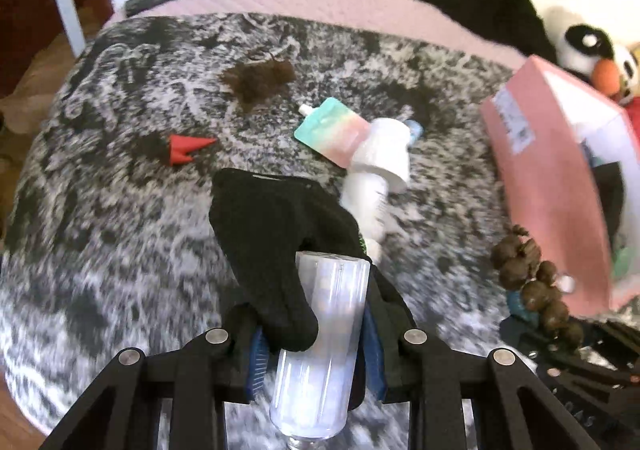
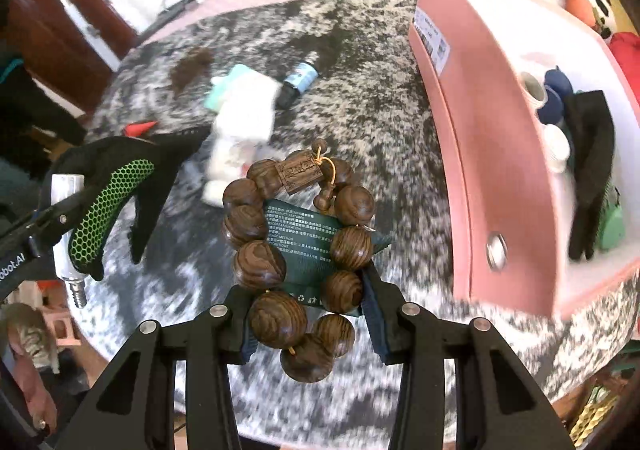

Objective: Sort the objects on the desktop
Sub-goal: 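Carry the bracelet, tube and glove into the pink box and open both tools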

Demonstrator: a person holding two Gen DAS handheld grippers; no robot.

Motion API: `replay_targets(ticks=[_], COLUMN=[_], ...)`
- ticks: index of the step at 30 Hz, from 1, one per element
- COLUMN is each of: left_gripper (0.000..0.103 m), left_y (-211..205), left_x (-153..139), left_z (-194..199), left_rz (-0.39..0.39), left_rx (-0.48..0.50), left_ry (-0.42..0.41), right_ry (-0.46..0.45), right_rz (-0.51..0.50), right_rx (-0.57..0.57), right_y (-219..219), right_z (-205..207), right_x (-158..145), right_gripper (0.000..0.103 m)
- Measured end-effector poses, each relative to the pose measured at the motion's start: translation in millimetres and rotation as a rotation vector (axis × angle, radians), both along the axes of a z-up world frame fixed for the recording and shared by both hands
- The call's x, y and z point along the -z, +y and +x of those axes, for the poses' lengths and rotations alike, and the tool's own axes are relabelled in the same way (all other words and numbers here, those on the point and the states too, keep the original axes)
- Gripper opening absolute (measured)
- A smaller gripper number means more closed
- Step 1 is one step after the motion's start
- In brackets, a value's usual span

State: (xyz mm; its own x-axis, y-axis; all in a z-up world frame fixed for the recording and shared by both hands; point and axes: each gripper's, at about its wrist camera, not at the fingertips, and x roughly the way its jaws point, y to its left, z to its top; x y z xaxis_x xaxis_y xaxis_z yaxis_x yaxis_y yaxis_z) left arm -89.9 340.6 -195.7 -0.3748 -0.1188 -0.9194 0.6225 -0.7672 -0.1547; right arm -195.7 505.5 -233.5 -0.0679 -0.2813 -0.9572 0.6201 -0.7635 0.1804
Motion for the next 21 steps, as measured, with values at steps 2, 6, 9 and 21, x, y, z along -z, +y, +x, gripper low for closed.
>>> replay_targets(ticks=[2, 6, 9, 21], left_gripper=[0.032, 0.032, 0.032, 0.033], left_y=[15, 50, 82, 249], left_x=[-17, -47, -65, -133], left_z=[7, 15, 14, -100], left_rz=[0.001, 0.003, 0.023, 0.113], left_rx=[0.005, 0.040, 0.074, 0.377], left_ry=[0.005, 0.002, -0.001, 0.130], right_ry=[-0.006, -0.024, -0.031, 0.055], right_rz=[-0.014, -0.036, -0.041, 0.009], right_rx=[-0.003, 0.004, 0.023, 0.214], right_y=[10, 35, 61, 230], right_z=[10, 25, 30, -27], right_x=[-16, -50, -74, -161], right_gripper=[0.045, 0.046, 0.046, 0.046])
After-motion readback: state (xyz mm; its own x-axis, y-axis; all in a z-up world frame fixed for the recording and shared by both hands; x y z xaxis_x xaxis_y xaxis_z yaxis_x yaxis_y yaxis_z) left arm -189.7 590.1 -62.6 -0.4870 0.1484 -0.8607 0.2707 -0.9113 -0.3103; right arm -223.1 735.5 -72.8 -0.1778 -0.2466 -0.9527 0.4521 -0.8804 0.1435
